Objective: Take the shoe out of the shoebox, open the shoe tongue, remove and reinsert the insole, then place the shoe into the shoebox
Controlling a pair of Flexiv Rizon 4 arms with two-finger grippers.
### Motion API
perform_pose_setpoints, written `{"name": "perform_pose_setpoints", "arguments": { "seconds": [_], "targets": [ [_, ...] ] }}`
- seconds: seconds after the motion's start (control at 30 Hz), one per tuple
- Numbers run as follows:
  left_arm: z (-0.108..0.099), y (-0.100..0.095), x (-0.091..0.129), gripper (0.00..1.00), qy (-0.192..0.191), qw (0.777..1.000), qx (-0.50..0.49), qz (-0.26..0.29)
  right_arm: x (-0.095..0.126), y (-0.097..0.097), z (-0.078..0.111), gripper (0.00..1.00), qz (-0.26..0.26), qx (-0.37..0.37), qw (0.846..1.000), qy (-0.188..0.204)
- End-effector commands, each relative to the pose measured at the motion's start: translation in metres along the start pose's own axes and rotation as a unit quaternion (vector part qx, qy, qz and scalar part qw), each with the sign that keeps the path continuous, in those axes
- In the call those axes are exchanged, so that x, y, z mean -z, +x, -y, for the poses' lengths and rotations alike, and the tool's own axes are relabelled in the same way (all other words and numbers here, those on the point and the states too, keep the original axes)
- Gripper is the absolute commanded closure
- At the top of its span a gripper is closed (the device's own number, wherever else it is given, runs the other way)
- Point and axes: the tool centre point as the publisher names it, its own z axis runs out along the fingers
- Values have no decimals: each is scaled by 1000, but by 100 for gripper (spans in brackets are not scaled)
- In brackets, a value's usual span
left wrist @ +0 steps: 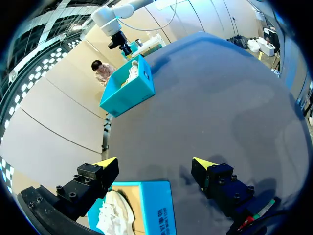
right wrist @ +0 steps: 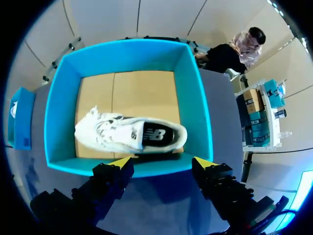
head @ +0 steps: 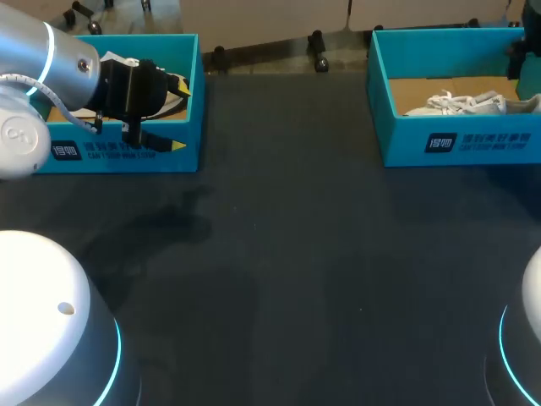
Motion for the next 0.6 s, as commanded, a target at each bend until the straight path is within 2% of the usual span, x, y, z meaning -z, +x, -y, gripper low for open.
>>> {"name": "perform_pose_setpoints", "arguments": {
  "seconds": [0.03,0.1,0.17,0.33,0.37,0.43,0.6],
  "targets": [
    [1,-1,-1,0,-3,1000,0,-1,12,9,22,13,-1,5,1000,-10],
    [1,-1,-1,0,-3,1000,0,-1,17,16,32,4,-4,5,1000,-9],
    [1,-1,-1,0,-3,1000,0,-1,19,22,40,3,-8,4,1000,-7],
    [1,-1,-1,0,-3,1000,0,-1,23,37,56,8,-21,13,1000,0],
    [1,-1,-1,0,-3,1000,0,-1,24,39,57,7,-23,16,1000,-2],
    [1,-1,-1,0,-3,1000,0,-1,25,41,58,0,-21,4,1000,-15],
    [1,-1,-1,0,-3,1000,0,-1,25,41,58,0,-21,4,1000,-15]
  ]
}}
